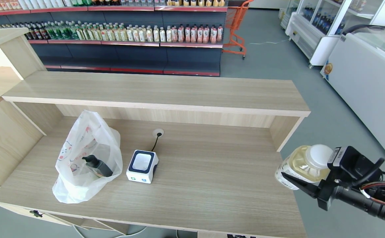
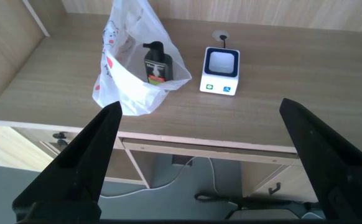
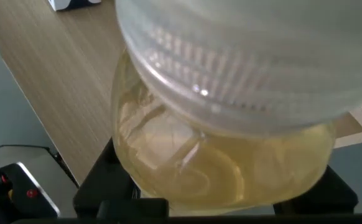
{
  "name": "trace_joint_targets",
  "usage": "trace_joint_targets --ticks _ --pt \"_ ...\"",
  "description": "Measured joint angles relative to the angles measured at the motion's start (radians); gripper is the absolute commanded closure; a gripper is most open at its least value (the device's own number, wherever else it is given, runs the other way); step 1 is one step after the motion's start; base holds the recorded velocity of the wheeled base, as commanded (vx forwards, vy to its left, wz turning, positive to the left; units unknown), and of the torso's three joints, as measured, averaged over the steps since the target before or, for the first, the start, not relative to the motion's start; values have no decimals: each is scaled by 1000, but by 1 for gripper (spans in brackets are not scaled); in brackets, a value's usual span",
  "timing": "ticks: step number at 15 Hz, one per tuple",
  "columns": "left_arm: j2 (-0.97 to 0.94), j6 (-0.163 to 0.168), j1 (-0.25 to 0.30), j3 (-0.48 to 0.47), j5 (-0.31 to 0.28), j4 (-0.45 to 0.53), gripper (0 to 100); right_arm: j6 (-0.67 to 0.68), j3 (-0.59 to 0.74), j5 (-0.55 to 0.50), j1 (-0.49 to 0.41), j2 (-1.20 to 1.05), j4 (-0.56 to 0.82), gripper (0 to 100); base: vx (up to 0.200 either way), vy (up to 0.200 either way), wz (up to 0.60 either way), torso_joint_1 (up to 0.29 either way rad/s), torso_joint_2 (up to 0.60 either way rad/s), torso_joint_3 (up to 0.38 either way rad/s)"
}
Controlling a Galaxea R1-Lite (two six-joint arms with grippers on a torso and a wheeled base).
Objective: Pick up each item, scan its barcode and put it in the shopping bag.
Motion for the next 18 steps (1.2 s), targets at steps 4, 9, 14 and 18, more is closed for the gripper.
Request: trace_joint_targets --ticks 4,9,14,18 --pt "0 -5 0 0 0 0 0 13 33 29 0 -23 2 100 0 200 0 4 2 2" --pt "0 -3 -1 0 0 0 0 50 33 66 1 -28 3 100 0 200 0 4 2 0" --pt "0 0 0 0 0 0 0 87 31 126 0 -18 3 100 0 200 0 0 4 5" --pt "0 1 0 0 -1 1 0 105 26 131 -1 -8 0 100 0 200 0 -1 0 2"
